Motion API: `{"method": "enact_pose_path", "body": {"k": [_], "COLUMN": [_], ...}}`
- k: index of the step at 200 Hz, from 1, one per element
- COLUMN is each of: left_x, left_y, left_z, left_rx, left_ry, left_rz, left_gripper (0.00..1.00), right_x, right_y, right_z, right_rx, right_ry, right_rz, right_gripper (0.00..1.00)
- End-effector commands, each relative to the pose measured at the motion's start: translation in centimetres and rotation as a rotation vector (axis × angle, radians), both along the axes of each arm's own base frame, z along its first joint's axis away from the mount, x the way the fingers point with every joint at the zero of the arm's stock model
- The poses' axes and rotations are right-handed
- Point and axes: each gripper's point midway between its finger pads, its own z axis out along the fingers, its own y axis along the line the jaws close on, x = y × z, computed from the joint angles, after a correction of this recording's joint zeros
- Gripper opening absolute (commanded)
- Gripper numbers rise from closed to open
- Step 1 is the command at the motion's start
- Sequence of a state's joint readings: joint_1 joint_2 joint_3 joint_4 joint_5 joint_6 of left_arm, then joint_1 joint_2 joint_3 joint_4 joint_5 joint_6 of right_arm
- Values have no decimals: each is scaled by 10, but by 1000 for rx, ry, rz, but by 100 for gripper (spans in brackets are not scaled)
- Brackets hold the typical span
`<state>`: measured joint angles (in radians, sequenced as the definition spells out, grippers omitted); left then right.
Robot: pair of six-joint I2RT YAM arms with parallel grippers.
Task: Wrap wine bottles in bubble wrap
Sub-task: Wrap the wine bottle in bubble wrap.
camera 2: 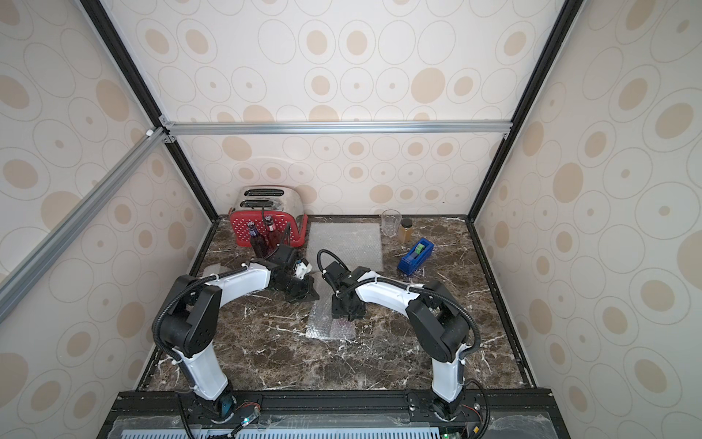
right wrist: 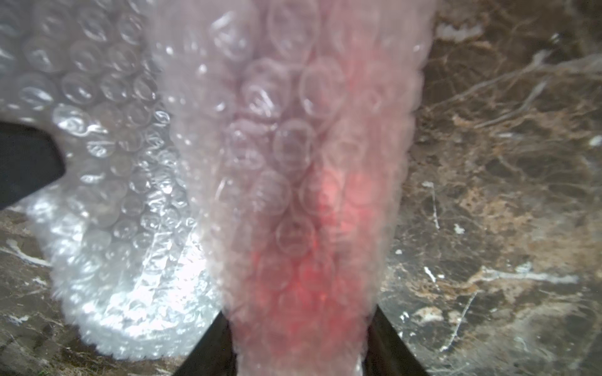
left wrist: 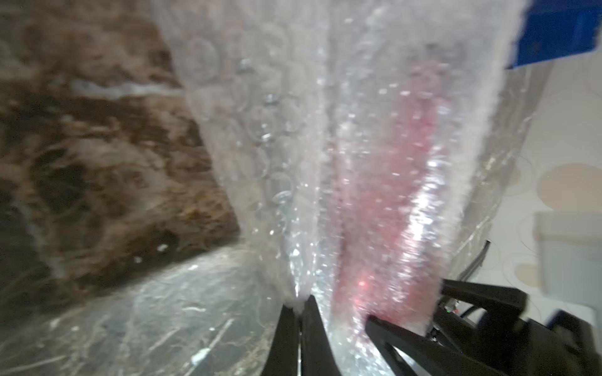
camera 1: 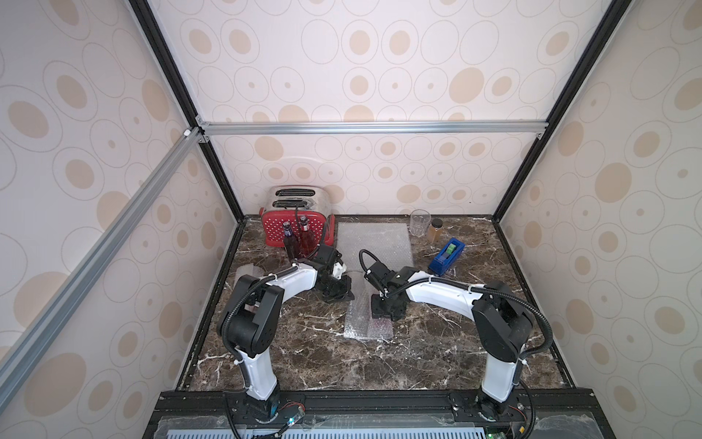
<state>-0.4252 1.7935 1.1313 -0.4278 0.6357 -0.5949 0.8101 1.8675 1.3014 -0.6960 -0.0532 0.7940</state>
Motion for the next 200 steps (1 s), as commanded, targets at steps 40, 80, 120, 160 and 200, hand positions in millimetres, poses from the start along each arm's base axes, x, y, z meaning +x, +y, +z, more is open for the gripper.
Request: {"method": "enact_pose_path", "body": {"k": [40, 80, 120, 160, 200], "left_x": [-8, -10, -16, -17, -20], "left_y": [-70, -85, -82, -67, -59], "left_z": [37, 21, -7, -35, -52], "left_rx": [-169, -160, -81, 27, 78], "left_ry": [26, 86, 126, 138, 159], "left_rz": [-180, -209, -224, -222, -220], "left_gripper": [0, 0, 0, 0, 0], "right_x": [-10, -10, -10, -12, -15], "right_y": [6, 8, 7, 8, -2], "right_z": [-17, -15, -8, 15, 45], "right_rx": [9, 21, 27, 66, 102], "right_ry": [34, 27, 11, -23, -80], "right_rz": [43, 51, 62, 112, 115], "right_gripper": [51, 52, 57, 62, 66]}}
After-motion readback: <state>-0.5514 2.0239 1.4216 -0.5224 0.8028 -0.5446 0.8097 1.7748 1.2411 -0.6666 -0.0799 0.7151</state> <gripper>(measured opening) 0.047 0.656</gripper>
